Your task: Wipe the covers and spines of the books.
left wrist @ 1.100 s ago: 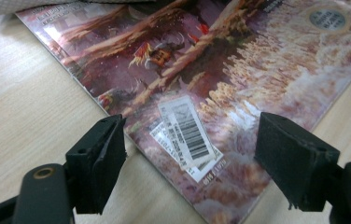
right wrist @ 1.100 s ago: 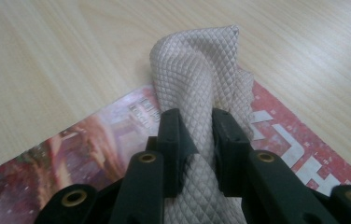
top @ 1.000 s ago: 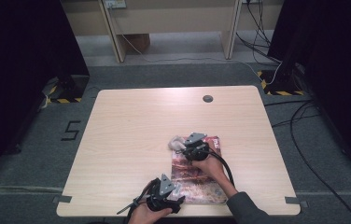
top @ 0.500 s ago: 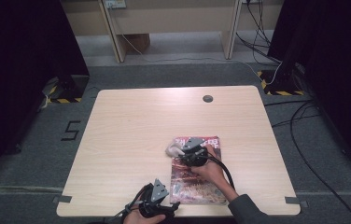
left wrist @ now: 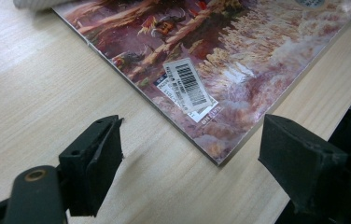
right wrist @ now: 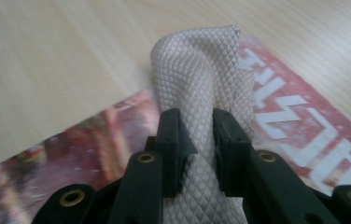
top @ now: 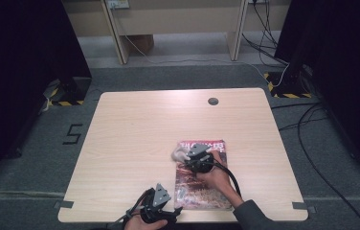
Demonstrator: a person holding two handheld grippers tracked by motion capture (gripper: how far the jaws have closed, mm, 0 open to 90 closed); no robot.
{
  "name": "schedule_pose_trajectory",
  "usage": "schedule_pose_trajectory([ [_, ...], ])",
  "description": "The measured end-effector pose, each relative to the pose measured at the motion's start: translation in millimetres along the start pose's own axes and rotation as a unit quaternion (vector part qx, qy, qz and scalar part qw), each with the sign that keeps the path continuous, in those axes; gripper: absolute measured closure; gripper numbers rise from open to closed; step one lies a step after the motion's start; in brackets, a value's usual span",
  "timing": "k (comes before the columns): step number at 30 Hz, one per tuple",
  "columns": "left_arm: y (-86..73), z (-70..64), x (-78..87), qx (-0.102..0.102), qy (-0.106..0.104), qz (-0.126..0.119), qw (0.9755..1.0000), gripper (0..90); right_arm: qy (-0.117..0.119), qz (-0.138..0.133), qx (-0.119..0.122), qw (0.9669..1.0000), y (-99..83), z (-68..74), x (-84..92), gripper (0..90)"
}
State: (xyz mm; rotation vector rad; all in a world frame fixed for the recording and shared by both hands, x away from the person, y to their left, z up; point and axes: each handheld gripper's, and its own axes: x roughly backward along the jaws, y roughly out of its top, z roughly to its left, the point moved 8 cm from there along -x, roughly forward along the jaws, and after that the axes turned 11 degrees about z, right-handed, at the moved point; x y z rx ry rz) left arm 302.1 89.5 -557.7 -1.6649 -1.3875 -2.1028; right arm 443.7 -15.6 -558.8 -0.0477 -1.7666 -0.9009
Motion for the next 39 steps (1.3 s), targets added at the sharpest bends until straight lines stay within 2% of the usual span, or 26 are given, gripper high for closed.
schedule_pose_trajectory([
  [4,-2.7,-1.5,2.1,-0.003,-0.002,0.001,1.0,20.6,0.016,-0.001,0.026,0.9995,-5.1,20.4,5.5,73.6],
  [7,-4.8,-1.9,4.6,-0.001,-0.002,0.0,1.0,20.5,0.02,0.001,0.037,0.9991,-11.6,25.6,11.2,74.3],
  [9,-5.8,-1.4,6.0,0.0,0.0,-0.001,1.0,20.4,0.023,-0.002,0.035,0.9991,-13.5,25.4,12.2,74.9],
  [15,-7.1,1.1,6.3,-0.002,0.005,0.003,1.0,20.4,0.043,-0.005,0.012,0.999,-13.8,22.3,12.6,74.6],
  [18,-7.8,2.1,6.1,-0.002,0.007,0.004,1.0,20.4,0.075,-0.007,-0.028,0.9968,-12.9,21.7,13.1,68.9],
  [20,-6.6,2.9,5.6,-0.004,0.009,0.003,0.9999,20.4,0.092,-0.011,-0.044,0.9947,-12.3,21.1,13.0,64.9],
  [22,-6.7,3.3,5.4,-0.004,0.011,0.003,0.9999,20.4,0.102,-0.021,-0.071,0.9921,-9.7,19.1,15.0,62.5],
  [23,-6.9,3.4,5.6,-0.004,0.009,0.003,0.9999,20.4,0.1,-0.034,-0.074,0.9916,-6.4,17.3,16.9,62.1],
  [25,-6.6,4.6,6.0,-0.004,0.011,0.004,0.9999,20.4,0.092,-0.043,-0.072,0.9922,-1.0,14.5,21.0,58.7],
  [26,-6.2,5.2,5.6,-0.003,0.012,0.003,0.9999,20.4,0.08,-0.046,-0.067,0.9935,0.7,11.7,21.9,58.5],
  [28,-7.1,6.0,4.9,-0.002,0.012,0.005,0.9999,20.4,0.067,-0.035,-0.056,0.9956,-0.2,10.0,19.6,60.4],
  [31,-6.7,6.4,4.1,-0.002,0.012,0.006,0.9999,20.4,0.064,-0.01,-0.041,0.997,-6.6,14.5,8.2,65.8],
  [32,-7.0,6.5,4.2,-0.002,0.013,0.007,0.9999,20.4,0.062,-0.017,-0.04,0.9971,-6.3,14.8,6.8,66.6],
  [37,-7.0,7.5,4.6,-0.001,0.013,0.004,0.9999,20.4,0.058,-0.008,-0.044,0.9973,-8.6,10.3,9.0,71.6],
  [39,-8.3,7.9,5.2,-0.002,0.014,0.006,0.9999,20.4,0.051,-0.005,-0.047,0.9976,-11.3,3.8,10.3,72.0],
])
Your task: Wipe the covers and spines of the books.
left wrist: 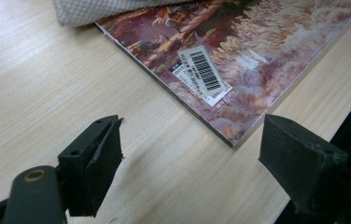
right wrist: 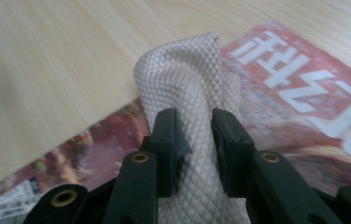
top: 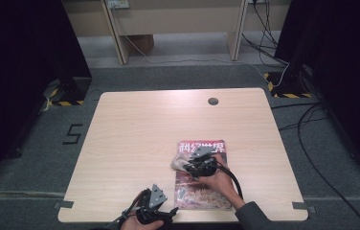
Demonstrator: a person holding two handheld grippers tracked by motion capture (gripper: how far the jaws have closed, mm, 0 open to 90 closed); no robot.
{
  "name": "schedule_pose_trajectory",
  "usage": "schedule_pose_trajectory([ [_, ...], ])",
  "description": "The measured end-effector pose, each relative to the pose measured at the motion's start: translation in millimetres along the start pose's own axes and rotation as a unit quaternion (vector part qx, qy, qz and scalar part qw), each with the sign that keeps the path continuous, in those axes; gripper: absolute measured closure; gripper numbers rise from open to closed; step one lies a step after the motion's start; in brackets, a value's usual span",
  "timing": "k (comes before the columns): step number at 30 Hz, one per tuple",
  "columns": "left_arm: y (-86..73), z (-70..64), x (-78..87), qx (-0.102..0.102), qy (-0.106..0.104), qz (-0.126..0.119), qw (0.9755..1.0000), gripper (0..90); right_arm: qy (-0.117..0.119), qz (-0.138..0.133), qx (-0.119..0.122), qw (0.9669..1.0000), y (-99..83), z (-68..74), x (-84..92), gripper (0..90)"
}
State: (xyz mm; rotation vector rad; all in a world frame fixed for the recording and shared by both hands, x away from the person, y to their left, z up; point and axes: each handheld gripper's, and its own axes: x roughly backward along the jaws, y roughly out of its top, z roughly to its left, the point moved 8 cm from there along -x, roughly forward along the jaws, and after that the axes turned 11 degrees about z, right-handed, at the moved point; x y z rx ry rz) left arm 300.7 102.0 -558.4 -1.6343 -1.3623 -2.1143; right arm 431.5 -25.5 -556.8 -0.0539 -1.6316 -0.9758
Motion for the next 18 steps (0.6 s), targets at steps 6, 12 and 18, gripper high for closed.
schedule_pose_trajectory([
  [6,-0.5,0.3,0.0,0.001,0.0,0.001,1.0,20.4,-0.027,-0.004,-0.034,0.999,-11.5,-31.6,9.0,71.9],
  [12,-1.3,2.0,0.4,0.004,0.001,0.001,1.0,20.2,-0.036,-0.001,-0.02,0.9992,-17.7,-24.7,12.1,72.8],
  [18,-0.6,2.2,-0.3,0.004,0.001,0.0,1.0,20.2,-0.005,-0.002,0.015,0.9999,-21.4,7.6,12.9,73.1],
])
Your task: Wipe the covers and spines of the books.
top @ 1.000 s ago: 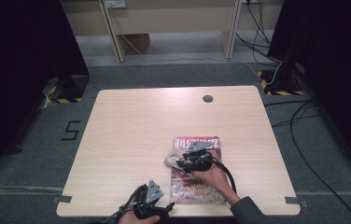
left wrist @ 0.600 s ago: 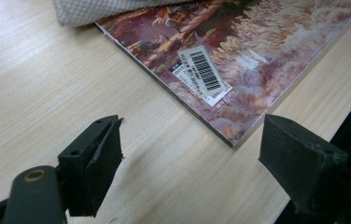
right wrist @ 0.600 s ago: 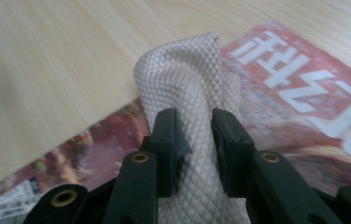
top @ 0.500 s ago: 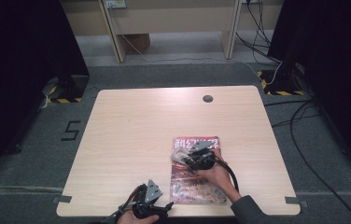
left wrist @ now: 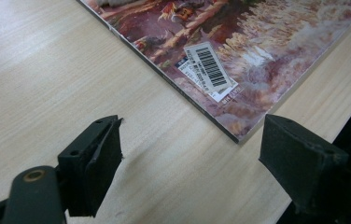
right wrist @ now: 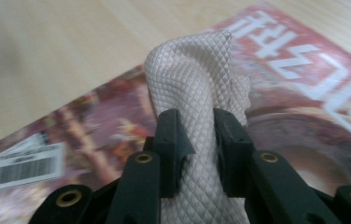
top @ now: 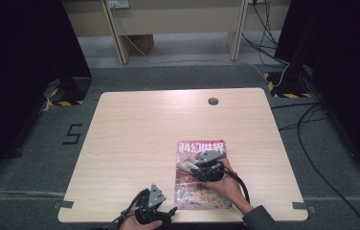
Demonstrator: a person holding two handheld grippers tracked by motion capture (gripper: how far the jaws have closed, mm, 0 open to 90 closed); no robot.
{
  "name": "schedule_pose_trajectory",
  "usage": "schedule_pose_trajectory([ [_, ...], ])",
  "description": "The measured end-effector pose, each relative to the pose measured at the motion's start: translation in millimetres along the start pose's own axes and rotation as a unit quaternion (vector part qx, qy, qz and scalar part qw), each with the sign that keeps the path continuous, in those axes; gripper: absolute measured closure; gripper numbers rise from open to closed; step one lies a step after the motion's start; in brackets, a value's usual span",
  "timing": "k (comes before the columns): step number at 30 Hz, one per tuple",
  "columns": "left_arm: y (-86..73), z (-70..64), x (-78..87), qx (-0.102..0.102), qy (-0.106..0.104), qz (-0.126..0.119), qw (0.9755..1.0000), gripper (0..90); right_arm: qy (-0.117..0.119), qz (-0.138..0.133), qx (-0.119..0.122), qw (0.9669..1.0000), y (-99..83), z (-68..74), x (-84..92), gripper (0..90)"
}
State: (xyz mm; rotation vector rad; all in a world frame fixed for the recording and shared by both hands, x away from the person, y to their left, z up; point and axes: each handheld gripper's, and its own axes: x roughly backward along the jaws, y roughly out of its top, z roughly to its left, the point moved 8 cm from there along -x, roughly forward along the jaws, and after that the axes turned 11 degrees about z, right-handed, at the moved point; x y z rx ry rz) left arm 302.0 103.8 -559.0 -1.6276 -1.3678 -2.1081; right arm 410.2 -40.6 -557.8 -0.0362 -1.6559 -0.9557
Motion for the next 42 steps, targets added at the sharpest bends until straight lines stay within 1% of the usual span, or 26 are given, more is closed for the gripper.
schedule_pose_trajectory([
  [1,0.5,-0.2,-0.2,0.0,-0.001,0.0,1.0,20.2,0.003,0.0,0.005,1.0,-0.4,4.6,0.2,73.1],
  [2,0.3,-0.4,-0.2,0.0,-0.001,0.0,1.0,20.2,0.019,0.001,0.016,0.9997,-1.4,17.6,0.9,73.1],
  [3,-0.2,-0.5,-0.2,0.0,0.0,0.0,1.0,20.2,0.019,0.001,0.016,0.9997,-1.4,17.6,0.9,73.1],
  [6,0.4,0.1,-0.1,0.001,0.0,-0.001,1.0,20.2,0.025,0.001,0.032,0.9992,-2.5,27.6,1.5,73.2],
  [9,-0.8,0.1,0.1,0.0,0.0,0.002,1.0,20.2,0.029,-0.001,0.028,0.9992,-3.6,27.3,1.6,73.4],
  [13,-0.3,0.1,-0.3,0.0,-0.001,0.001,1.0,20.2,0.032,-0.002,0.018,0.9993,-4.9,22.1,2.1,73.0],
  [18,-0.4,0.6,-0.3,0.001,0.0,0.001,1.0,20.2,0.014,0.002,0.007,0.9999,-9.6,7.8,6.0,72.5],
  [20,-1.7,0.4,0.0,0.0,0.001,0.004,1.0,20.2,0.006,0.001,-0.003,1.0,-13.1,0.1,8.4,72.3],
  [23,-0.4,0.8,-0.4,0.001,0.002,0.0,1.0,20.2,-0.008,0.002,-0.011,0.9999,-19.6,-12.9,13.1,71.7],
  [25,-1.5,0.8,-0.4,0.0,0.003,0.003,1.0,20.1,-0.015,-0.001,-0.019,0.9997,-24.4,-21.7,16.3,71.3],
  [26,-1.7,0.9,-0.2,-0.001,0.003,0.004,1.0,20.1,-0.018,-0.001,-0.027,0.9995,-26.9,-25.3,18.1,71.1],
  [27,-1.3,1.2,-0.1,0.0,0.004,0.003,1.0,20.1,-0.022,-0.001,-0.029,0.9993,-29.5,-29.9,19.9,71.1],
  [28,-0.7,1.4,-0.3,0.001,0.003,0.001,1.0,20.1,-0.024,-0.001,-0.037,0.999,-32.2,-33.5,21.8,71.1],
  [30,-1.2,1.3,-0.3,0.001,0.003,0.002,1.0,20.1,-0.033,-0.003,-0.046,0.9984,-37.2,-42.4,25.4,70.8],
  [32,-1.6,1.4,-0.1,-0.001,0.004,0.003,1.0,20.1,-0.035,-0.004,-0.059,0.9976,-41.8,-49.1,28.5,70.3],
  [35,-0.8,1.0,-0.7,0.0,0.003,0.002,1.0,20.0,-0.046,-0.007,-0.073,0.9963,-49.2,-63.4,33.6,69.4],
  [37,-1.7,0.5,-0.8,-0.002,0.002,0.003,1.0,20.0,-0.045,-0.008,-0.085,0.9954,-53.3,-69.4,36.3,68.9],
  [38,-1.4,0.8,-0.6,-0.002,0.004,0.003,1.0,20.0,-0.049,-0.012,-0.086,0.995,-56.2,-75.4,38.1,68.6],
  [42,-1.8,1.1,-0.6,-0.001,0.004,0.005,1.0,20.0,-0.051,-0.014,-0.086,0.9949,-58.2,-78.5,39.3,68.4],
])
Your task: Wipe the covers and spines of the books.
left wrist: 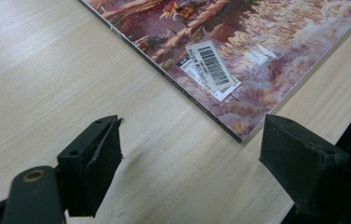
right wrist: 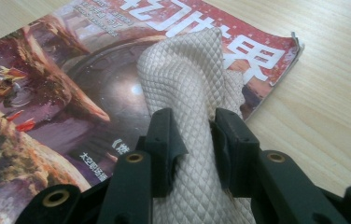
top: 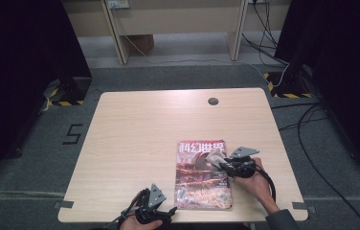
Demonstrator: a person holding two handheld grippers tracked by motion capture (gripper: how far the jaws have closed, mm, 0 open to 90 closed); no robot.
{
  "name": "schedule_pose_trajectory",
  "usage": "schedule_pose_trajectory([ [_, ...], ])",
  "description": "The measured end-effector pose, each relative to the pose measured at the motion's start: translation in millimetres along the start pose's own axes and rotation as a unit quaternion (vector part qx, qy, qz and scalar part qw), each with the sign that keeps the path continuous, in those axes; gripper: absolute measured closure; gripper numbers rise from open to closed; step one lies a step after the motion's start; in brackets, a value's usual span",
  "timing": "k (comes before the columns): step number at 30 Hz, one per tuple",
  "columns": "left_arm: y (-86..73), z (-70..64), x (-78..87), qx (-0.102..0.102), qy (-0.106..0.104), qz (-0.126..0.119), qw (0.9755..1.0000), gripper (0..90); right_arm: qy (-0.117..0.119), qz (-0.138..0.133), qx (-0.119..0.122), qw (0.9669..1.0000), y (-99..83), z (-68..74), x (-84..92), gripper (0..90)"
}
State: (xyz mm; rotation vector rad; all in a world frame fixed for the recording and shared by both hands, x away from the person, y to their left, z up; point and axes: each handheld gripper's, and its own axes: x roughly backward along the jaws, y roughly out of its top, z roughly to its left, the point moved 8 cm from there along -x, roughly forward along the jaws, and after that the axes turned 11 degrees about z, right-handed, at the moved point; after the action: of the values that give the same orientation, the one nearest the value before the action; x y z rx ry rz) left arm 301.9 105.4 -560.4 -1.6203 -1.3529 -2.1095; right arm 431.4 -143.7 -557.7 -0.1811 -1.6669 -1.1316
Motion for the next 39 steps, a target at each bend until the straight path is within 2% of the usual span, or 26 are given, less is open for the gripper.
schedule_pose_trajectory([
  [7,0.0,0.1,0.1,0.0,0.0,-0.001,1.0,20.0,-0.003,-0.001,0.005,1.0,-0.6,-0.2,0.4,67.5],
  [14,0.9,0.6,-0.6,0.0,0.0,-0.001,1.0,20.0,-0.009,0.002,0.031,0.9995,-2.7,7.1,1.0,65.0],
  [25,1.5,0.5,-1.2,-0.001,0.0,-0.002,1.0,20.1,0.04,0.004,0.063,0.9972,-4.3,43.2,0.7,62.6],
  [29,1.2,0.3,-1.2,-0.002,0.0,-0.002,1.0,20.1,0.06,0.005,0.063,0.9962,-3.4,54.7,0.0,61.2],
  [34,0.9,-0.1,-1.6,-0.003,0.0,0.0,1.0,20.1,0.066,0.009,0.071,0.9953,-3.1,63.1,-0.5,59.3],
  [39,1.1,0.3,-1.6,-0.002,0.001,-0.001,1.0,20.1,0.077,0.008,0.095,0.9924,-1.7,77.7,-1.9,56.6],
])
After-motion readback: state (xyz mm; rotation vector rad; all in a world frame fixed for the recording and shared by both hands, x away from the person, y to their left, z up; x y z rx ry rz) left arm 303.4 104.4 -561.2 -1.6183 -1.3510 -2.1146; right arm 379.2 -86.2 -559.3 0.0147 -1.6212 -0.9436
